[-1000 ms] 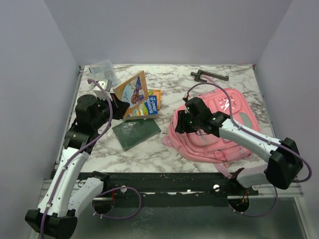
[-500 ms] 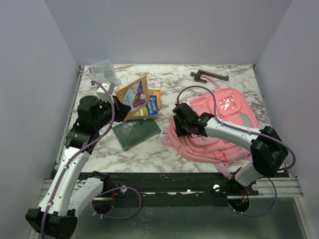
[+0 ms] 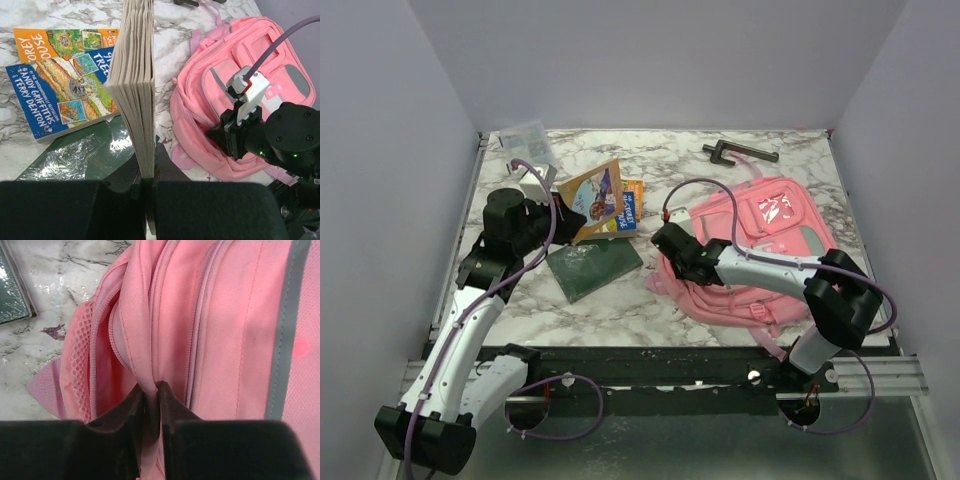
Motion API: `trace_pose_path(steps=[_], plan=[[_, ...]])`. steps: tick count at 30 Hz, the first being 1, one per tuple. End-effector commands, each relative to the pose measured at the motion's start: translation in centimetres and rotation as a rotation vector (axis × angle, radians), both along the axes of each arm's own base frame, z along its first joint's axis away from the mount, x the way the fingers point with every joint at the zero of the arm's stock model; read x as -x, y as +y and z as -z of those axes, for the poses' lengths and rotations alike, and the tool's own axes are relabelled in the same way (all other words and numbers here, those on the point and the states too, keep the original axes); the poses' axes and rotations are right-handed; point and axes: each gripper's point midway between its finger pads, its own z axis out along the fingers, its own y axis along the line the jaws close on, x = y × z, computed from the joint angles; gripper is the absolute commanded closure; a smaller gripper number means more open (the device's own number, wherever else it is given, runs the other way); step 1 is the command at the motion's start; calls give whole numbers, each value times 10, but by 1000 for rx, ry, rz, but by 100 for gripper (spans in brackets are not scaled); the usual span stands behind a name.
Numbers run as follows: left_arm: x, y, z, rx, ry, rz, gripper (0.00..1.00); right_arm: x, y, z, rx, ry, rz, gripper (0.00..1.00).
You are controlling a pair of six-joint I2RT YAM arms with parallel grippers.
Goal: Pack the student bag
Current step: Place the book in the student bag.
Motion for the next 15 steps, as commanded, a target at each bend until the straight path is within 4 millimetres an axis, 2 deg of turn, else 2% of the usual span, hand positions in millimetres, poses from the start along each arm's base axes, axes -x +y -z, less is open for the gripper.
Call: trace_pose_path(steps=[1,2,6,9,15], plan=[[-3,-5,0,18,-9,30,100,-12,-13,-16,40,-104,77,93],[-4,-6,1,20,-3,33,100,-14,-14,-28,27,-130,86,99],[-3,-11,6,41,28,52,100,-19,-12,-77,-49,-210,71,100],[2,-22,10,112,81,88,100,-19,-10,-114,-101,-252,49,100],[34,-61,25,366,277,290,100,-13,-14,-180,-185,-328,6,100]])
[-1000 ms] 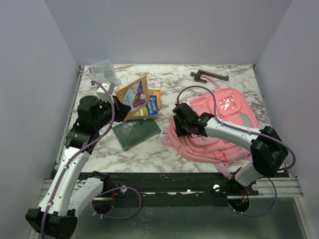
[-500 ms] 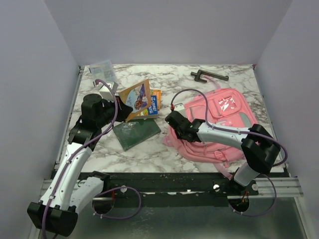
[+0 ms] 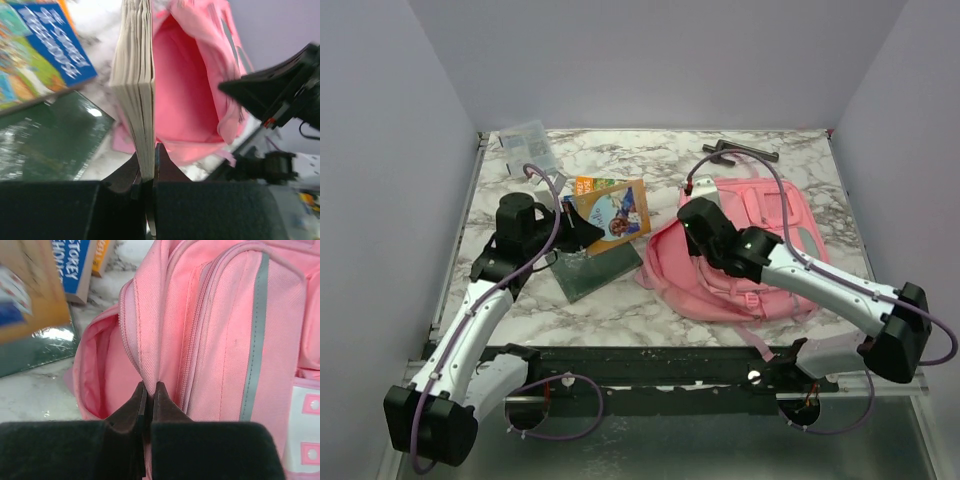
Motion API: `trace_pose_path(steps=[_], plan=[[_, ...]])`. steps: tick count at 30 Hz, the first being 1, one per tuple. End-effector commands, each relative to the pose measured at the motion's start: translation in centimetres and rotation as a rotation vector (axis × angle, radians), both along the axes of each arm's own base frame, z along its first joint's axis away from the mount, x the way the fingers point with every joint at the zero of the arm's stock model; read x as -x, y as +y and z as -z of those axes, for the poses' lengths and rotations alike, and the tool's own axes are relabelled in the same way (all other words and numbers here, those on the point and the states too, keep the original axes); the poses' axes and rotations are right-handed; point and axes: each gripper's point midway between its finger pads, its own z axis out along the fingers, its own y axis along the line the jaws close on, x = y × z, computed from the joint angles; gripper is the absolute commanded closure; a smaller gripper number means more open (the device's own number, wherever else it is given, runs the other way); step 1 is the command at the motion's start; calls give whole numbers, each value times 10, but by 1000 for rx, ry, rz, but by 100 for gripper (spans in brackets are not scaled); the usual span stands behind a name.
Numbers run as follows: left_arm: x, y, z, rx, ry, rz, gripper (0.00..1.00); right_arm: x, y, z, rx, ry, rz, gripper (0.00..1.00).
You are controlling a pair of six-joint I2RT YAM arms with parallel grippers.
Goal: Pack the student bag
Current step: Place the book in the student bag.
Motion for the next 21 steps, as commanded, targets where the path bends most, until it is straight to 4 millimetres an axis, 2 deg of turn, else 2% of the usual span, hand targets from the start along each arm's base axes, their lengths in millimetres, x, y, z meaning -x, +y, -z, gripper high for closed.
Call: trace_pose_path(steps=[1,6,11,15,19,21], plan=[[33,-40,2,288,193,210,100,-2,-2,-72,-89,-129,-25,100],[53,-69,8,391,311,333,100,-2,-10,-109,-206,-208,-83,100],[61,-110,12,429,415,338,100,-4,-12,-128,-312,-218,-98,100],[50,-141,14,521,540,266,100,-6,-14,-136,-349,-216,-79,100],[29,-176,14,548,589,202,100,-3,-14,-147,-379,-219,-91,100],[16,-192,19,548,624,174,100,-1,-14,-153,-387,-222,-102,100]])
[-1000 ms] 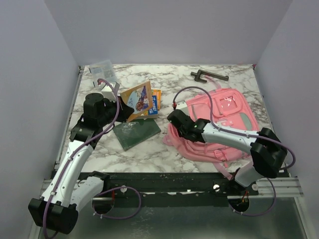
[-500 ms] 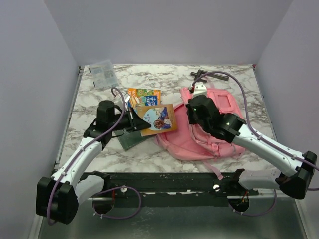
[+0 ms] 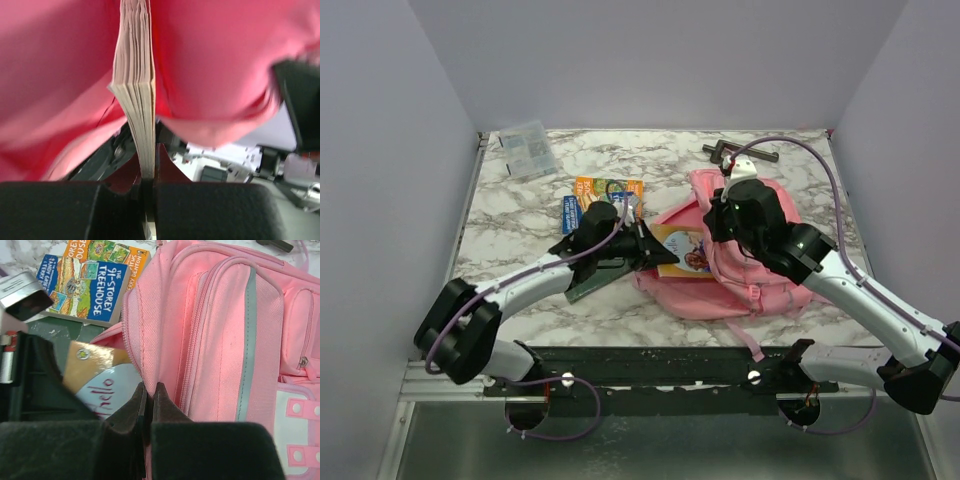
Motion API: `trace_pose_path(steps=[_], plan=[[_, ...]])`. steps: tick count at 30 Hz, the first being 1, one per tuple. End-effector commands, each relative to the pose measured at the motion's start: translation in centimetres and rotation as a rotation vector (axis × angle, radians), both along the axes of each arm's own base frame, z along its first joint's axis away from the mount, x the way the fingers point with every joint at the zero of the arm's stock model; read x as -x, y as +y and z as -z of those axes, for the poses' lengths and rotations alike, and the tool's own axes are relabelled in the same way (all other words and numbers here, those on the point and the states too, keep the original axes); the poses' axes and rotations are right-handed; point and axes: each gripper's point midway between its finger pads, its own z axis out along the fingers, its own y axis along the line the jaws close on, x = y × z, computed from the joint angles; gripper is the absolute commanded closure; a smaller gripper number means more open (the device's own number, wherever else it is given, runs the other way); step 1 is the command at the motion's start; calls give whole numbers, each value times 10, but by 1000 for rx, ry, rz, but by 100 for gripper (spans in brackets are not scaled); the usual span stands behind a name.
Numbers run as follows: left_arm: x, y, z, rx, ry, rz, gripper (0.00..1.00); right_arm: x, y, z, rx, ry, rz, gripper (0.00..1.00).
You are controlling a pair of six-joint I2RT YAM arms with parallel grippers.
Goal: Pack the student bag
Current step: Place the book in the student bag.
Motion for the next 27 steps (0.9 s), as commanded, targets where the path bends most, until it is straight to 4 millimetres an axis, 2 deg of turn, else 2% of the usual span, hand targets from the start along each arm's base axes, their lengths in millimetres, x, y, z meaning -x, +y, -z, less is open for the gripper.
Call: trace_pose_path(steps=[1,2,5,11,15,17,19,23,25,27], plan=[[-45,-45,-28,86,41,-132,100,-2,12,-67,-161,-125,-39,100],[-49,-52,-20,84,74,-145,100,-2,12,-71,-165,-129,-42,100],[-56,-78,-13,108,77,-165,100,-2,12,-77,-188,-143,-39,100],[-68,-135,19,65,103,-198,100,-1,16,-70,-221,-139,-55,100],[-89,-158,35,36,27,-257,100,2,19,-60,-230,-108,-70,100],[-91,-166,44,31,42,-258,100,3,14,-54,-216,-101,-51,100],[-92,-173,49,24,28,-244,84,5,6,-51,-206,-106,-29,100],[-88,-168,62,-10,19,-251,51,10,-9,-43,-182,-104,14,100],[-85,-164,61,-17,11,-246,40,11,-20,-38,-163,-107,51,100],[-82,-159,56,-18,3,-241,34,12,-28,-36,-143,-107,80,100]])
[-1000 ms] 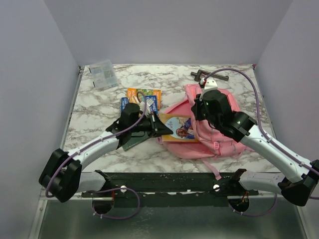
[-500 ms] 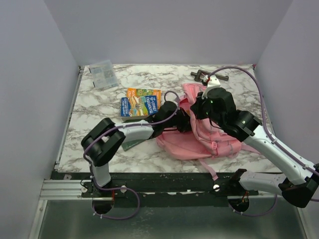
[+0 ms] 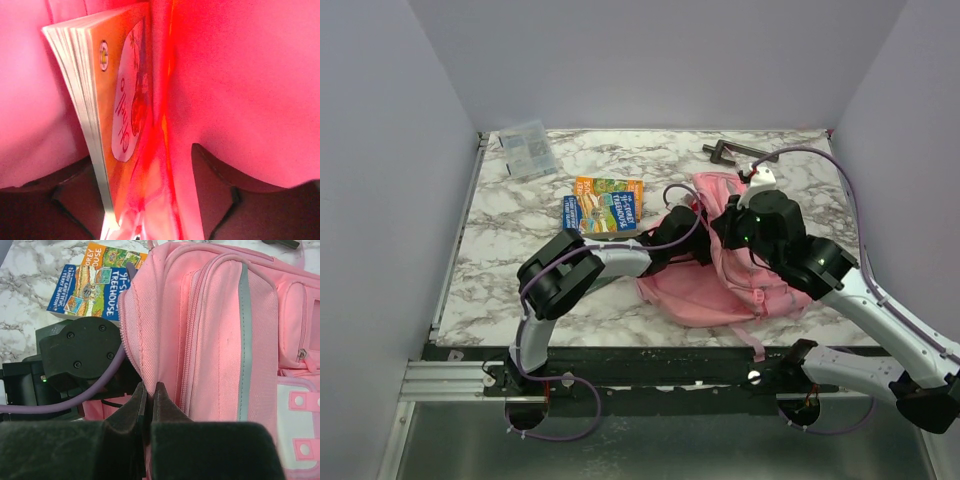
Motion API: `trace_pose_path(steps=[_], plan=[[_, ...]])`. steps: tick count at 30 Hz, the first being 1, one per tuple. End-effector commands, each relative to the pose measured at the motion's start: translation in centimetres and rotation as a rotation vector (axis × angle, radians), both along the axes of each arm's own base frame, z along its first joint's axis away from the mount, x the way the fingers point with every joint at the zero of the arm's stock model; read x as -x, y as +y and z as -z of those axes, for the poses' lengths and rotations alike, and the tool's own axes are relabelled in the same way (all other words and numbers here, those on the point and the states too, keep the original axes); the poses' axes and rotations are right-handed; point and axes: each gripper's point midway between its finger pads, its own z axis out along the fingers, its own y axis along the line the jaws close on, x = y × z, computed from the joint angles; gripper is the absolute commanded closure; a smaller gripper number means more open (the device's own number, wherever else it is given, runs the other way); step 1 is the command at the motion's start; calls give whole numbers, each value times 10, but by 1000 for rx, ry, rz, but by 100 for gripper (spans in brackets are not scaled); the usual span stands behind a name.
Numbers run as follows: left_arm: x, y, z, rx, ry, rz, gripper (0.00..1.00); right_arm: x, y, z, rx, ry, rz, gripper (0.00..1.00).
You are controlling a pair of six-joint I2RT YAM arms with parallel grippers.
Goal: Pack the student bag
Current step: Place the book in the student bag.
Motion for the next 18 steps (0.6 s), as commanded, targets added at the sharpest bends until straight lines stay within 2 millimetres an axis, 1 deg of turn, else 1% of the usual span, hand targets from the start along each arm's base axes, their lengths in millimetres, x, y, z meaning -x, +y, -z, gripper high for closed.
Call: trace_pose_path(steps=[1,2,3,7,11,13,14,16,18], plan=[[5,9,-14,-1,-46,-12,32,-5,-19,-24,-32,-86,98,100],[7,13,-17,-6,-33,-18,27,-5,-22,-23,-23,-87,110,100],[9,17,-16,-24,-16,-22,20,-5,-25,-23,-14,-86,122,100],[20,26,-27,-55,38,-1,12,-4,-35,-27,4,-98,151,100],[35,33,-35,-60,102,21,12,-4,-45,-32,24,-113,188,100],[42,43,-35,-67,110,19,12,-4,-49,-32,43,-107,207,100],[44,50,-35,-73,96,18,12,-4,-51,-31,51,-101,215,100],[47,64,-43,-89,21,31,12,-3,-59,-27,77,-92,244,100],[51,82,-57,-96,-77,53,12,-2,-70,-18,124,-78,287,100]])
